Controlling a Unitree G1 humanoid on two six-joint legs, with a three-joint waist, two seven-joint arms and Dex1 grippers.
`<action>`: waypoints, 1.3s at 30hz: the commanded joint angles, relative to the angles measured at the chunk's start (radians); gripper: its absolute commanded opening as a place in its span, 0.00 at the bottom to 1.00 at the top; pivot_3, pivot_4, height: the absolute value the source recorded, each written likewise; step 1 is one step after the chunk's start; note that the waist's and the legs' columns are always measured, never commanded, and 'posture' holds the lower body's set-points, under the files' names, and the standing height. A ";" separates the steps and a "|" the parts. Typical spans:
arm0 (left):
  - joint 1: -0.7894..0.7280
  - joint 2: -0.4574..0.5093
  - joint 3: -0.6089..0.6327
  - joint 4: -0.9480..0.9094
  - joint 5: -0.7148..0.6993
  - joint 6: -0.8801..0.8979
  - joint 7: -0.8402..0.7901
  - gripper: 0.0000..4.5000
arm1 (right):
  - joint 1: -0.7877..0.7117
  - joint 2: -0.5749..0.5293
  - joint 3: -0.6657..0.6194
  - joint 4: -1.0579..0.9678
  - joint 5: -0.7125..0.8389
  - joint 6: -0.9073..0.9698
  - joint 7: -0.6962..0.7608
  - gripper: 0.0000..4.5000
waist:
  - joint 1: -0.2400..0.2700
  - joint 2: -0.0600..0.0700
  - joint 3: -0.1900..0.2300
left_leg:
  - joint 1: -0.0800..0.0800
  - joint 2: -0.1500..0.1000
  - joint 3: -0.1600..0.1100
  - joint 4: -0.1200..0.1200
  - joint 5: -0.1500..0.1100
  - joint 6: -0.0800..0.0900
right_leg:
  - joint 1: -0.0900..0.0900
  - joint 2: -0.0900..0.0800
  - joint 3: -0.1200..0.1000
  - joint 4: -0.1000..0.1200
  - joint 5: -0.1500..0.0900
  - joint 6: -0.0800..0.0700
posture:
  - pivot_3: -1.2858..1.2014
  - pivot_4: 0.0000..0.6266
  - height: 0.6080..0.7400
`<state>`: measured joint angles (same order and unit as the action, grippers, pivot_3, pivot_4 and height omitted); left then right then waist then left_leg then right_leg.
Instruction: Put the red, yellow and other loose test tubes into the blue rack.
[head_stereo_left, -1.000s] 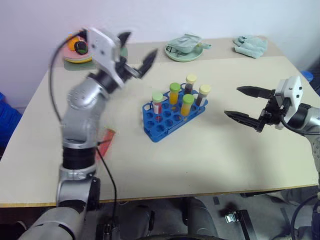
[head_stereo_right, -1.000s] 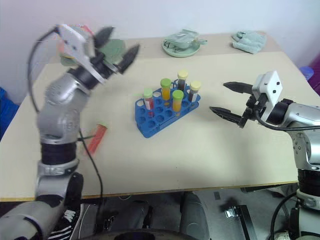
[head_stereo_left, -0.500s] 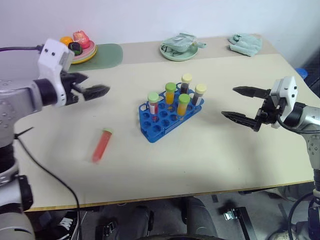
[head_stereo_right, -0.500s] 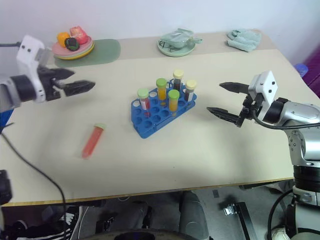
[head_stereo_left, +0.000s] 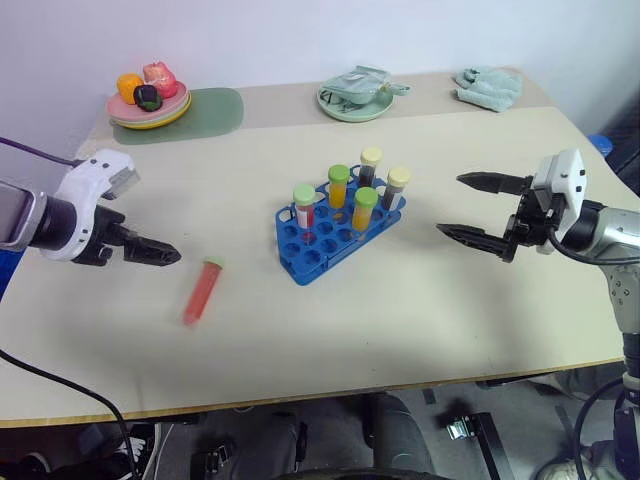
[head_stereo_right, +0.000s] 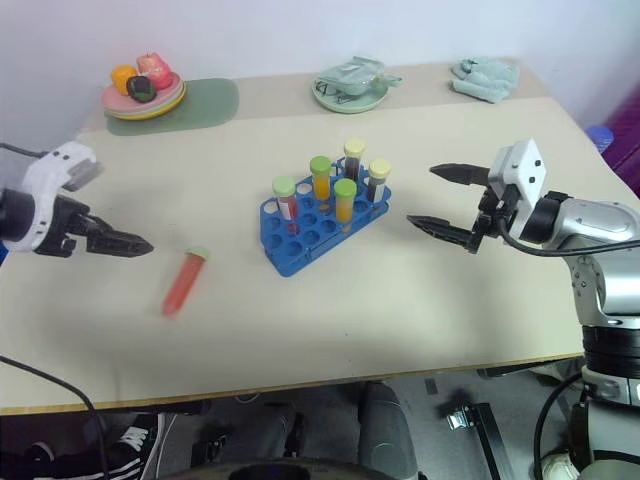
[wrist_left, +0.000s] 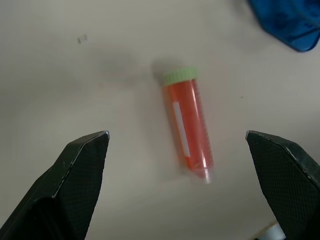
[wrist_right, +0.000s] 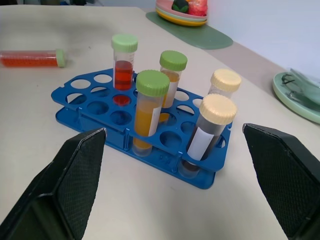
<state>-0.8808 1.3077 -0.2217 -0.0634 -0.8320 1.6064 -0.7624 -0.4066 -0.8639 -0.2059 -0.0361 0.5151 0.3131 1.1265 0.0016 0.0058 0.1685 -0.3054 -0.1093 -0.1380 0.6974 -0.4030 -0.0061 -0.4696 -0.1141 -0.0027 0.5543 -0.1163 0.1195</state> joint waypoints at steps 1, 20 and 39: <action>-0.050 -0.005 -0.109 0.039 0.024 0.008 -0.032 1.00 | -0.012 -0.011 -0.016 -0.044 0.012 0.007 -0.002 1.00 | 0.000 0.000 0.000 | 0.000 0.000 0.000 0.000 0.000 0.000 | 0.000 0.000 0.000 0.000 0.000 0.000 | 0.52 0.24 1.00; -0.111 -0.151 -0.299 0.166 0.143 0.007 -0.013 1.00 | 0.009 0.002 -0.021 -0.077 0.015 0.023 -0.031 1.00 | -0.013 0.000 0.000 | -0.002 0.000 0.001 0.001 0.000 0.000 | -0.002 0.000 0.000 0.001 0.000 0.000 | 0.52 0.24 1.00; 0.170 -0.306 -0.006 0.052 -0.068 0.008 0.394 0.70 | -0.001 0.010 -0.021 -0.062 0.011 0.014 -0.040 1.00 | -0.011 0.001 -0.001 | -0.003 0.001 0.000 0.002 0.000 0.000 | -0.005 -0.003 0.000 0.003 0.000 0.000 | 0.52 0.24 1.00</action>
<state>-0.7278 1.0105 -0.2457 0.0049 -0.8617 1.6054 -0.4037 -0.3916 -0.8502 -0.2048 -0.0783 0.5179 0.3419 1.0874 -0.0091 0.0064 0.1677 -0.3083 -0.1088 -0.1376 0.6993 -0.4030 -0.0061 -0.4740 -0.1170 -0.0024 0.5578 -0.1162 0.1195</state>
